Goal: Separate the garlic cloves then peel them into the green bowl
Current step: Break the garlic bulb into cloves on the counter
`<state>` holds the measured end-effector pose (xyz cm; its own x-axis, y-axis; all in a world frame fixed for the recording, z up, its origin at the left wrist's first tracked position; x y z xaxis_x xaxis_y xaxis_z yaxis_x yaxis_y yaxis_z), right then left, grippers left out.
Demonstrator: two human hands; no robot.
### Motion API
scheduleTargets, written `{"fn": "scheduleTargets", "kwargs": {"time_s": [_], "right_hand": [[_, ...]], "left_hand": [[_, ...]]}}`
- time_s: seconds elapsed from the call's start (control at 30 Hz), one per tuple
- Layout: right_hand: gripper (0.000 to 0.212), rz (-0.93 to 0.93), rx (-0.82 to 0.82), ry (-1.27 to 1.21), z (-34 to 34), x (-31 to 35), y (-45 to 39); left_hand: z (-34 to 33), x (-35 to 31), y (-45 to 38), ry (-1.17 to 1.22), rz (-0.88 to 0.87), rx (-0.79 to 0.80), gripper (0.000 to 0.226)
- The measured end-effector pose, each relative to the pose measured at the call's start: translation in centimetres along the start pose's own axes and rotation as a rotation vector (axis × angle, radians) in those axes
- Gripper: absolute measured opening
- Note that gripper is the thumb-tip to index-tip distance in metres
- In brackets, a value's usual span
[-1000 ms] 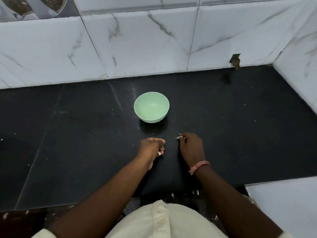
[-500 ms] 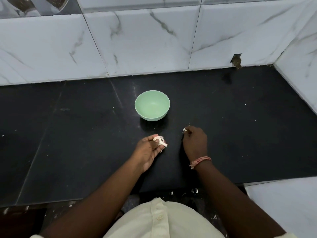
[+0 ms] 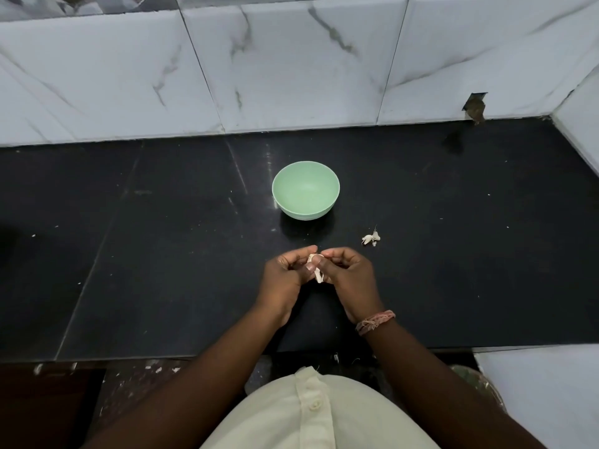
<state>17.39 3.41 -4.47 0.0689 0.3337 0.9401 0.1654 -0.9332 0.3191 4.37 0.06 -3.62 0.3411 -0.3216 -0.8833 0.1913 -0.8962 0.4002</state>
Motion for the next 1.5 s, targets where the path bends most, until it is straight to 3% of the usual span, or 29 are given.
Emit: {"fn": "scheduleTargets", "kwargs": {"time_s": [0.17, 0.33, 0.5, 0.63, 0.77, 0.93, 1.2, 1.4, 1.5], "right_hand": [[0.002, 0.009, -0.029, 0.009, -0.9, -0.2, -0.1], [0.01, 0.034, -0.077, 0.114, -1.3, -0.3, -0.4], [0.015, -0.027, -0.1, 0.003, -1.1, -0.7, -0.9], [0.015, -0.09, -0.234, -0.086, 0.7, -0.9, -1.7], [0.009, -0.091, -0.216, -0.159, 2.5, -0.2, -2.1], [0.009, -0.041, -0.253, 0.0, 4.4, 0.1, -3.0], [0.005, -0.049, -0.474, 0.291, 7.2, -0.7, -3.4], [0.005, -0.022, -0.52, 0.296, 6.9, -0.1, -2.7], [0.014, 0.07, -0.506, 0.418, 6.2, 1.0, -1.6]], "left_hand": [[0.5, 0.6, 0.3, -0.155, -0.074, -0.081, 0.02], [0.6, 0.3, 0.5, -0.133, -0.084, -0.088, 0.024], [0.9, 0.5, 0.0, 0.115, 0.074, -0.036, 0.024], [0.7, 0.7, -0.1, 0.196, 0.108, -0.026, 0.026], [1.0, 0.5, -0.7, 0.263, 0.142, -0.054, 0.027], [0.2, 0.4, -0.5, 0.319, 0.181, -0.021, 0.026], [0.0, 0.4, -0.7, 0.317, 0.168, -0.011, 0.033], [-0.2, 0.4, -0.5, 0.321, 0.164, -0.001, 0.034], [-0.1, 0.5, -0.3, 0.313, 0.175, 0.002, 0.034]]}}
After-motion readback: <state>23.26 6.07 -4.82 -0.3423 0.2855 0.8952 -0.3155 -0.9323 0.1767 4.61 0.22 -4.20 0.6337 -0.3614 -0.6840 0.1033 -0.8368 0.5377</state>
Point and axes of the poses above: each hand's wrist, its own y-axis away from the middle knuckle, its own z-axis out of the back of the hand, x = y × z, the point moved 3 cm from there along -y, towards the middle knuckle, and after that the axes turned 4 degrees about x, right-handed, at the moved point
